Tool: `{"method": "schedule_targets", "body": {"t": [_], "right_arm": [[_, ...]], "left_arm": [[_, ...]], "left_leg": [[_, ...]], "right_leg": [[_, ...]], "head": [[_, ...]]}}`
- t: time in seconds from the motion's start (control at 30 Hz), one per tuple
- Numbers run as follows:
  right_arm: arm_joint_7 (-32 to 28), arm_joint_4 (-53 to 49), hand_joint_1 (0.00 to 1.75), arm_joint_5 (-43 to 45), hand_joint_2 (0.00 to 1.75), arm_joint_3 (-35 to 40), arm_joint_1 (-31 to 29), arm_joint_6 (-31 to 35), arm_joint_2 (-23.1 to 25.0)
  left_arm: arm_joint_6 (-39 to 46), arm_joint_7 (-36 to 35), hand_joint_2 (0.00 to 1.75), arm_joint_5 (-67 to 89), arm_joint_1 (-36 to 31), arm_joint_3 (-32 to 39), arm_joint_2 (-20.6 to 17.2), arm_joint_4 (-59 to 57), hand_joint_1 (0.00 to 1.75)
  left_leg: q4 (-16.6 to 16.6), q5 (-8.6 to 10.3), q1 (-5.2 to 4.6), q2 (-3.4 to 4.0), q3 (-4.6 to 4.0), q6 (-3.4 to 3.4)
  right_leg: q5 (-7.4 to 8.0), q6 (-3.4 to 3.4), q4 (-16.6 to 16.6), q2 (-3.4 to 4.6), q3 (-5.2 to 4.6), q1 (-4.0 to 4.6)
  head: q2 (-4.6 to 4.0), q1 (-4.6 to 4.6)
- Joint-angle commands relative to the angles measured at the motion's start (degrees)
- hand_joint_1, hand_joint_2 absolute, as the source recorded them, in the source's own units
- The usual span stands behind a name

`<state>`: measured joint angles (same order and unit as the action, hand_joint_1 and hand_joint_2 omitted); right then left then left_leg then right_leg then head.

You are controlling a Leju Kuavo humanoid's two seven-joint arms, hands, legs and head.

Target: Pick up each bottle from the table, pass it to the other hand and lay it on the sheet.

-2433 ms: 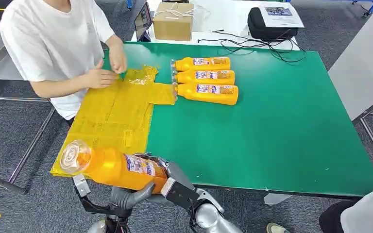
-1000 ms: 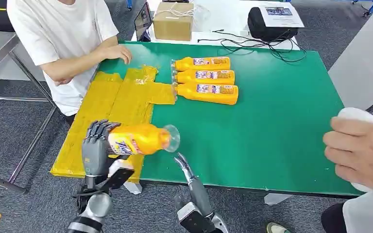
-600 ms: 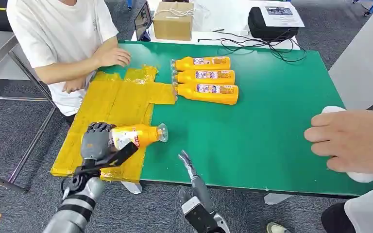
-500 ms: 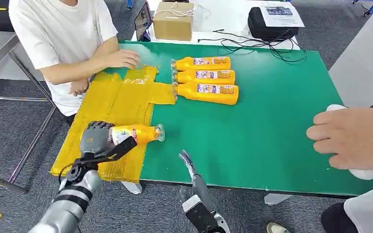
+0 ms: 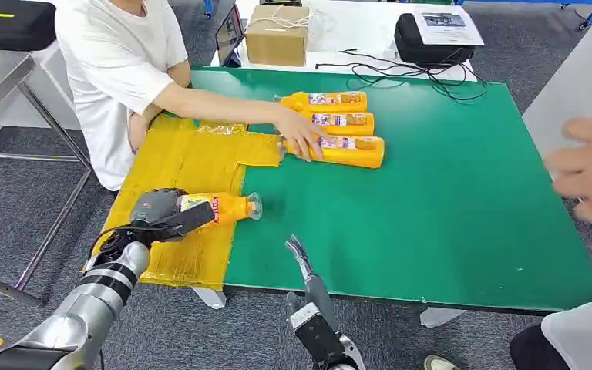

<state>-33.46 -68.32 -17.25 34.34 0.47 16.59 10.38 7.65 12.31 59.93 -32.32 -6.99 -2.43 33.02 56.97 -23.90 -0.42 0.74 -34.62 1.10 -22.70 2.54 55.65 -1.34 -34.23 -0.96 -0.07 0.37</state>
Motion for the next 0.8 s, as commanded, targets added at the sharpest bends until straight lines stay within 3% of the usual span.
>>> {"method": "schedule_targets", "body": {"t": [0.03,0.17,0.4,0.57,0.7,0.8], "right_arm": [[-0.37,5.93,0.0,1.04,0.0,-0.51,-2.38,-0.42,1.3],[-0.55,8.73,0.0,-4.04,0.0,0.81,-3.39,4.54,1.21],[-1.0,10.05,0.0,-1.67,0.0,0.82,-3.76,1.79,1.62],[-0.61,9.28,0.0,-1.88,0.0,0.75,-3.32,2.08,1.13],[-0.07,9.48,0.0,-2.45,0.0,1.38,-3.51,2.45,0.74],[-0.21,10.2,0.0,-2.58,0.0,1.67,-3.84,3.28,0.78]], "left_arm": [[-6.86,2.69,1.75,-2.73,-4.6,-6.12,-1.16,-5.99,0.0],[-7.59,7.18,1.75,-16.4,-0.47,-3.73,1.73,4.78,0.0],[-16.64,10.31,1.75,-38.87,5.04,-5.83,-0.25,22.98,0.0],[-13.14,11.26,1.75,-44.93,8.41,-2.81,2.05,32.09,0.0],[-6.9,14.64,1.75,-58.04,8.4,2.71,6.8,42.12,0.0],[-5.5,12.73,1.75,-62.01,7.5,2.71,6.81,45.71,0.0]], "left_leg": [[0.02,-0.05,0.09,0.0,0.09,-0.09],[-0.04,-0.03,0.07,-0.02,0.14,-0.09],[0.06,-0.11,0.12,-0.01,0.05,-0.13],[0.06,-0.15,0.13,0.02,0.05,-0.13],[0.12,-0.17,0.18,-0.11,0.01,-0.13],[0.18,-0.11,0.17,-0.13,-0.22,-0.09]], "right_leg": [[-0.02,-0.1,-0.01,0.11,0.09,0.08],[-0.03,-0.07,-0.06,0.09,0.16,0.05],[-0.08,-0.09,0.0,0.11,0.09,0.1],[-0.09,-0.11,0.0,0.16,0.09,0.12],[-0.12,-0.1,-0.01,0.05,0.07,0.16],[-0.09,-0.07,0.05,-0.01,-0.15,0.16]], "head": [[0.0,0.0],[0.0,0.0],[0.0,0.02],[0.0,0.0],[0.0,0.0],[0.0,0.02]]}}
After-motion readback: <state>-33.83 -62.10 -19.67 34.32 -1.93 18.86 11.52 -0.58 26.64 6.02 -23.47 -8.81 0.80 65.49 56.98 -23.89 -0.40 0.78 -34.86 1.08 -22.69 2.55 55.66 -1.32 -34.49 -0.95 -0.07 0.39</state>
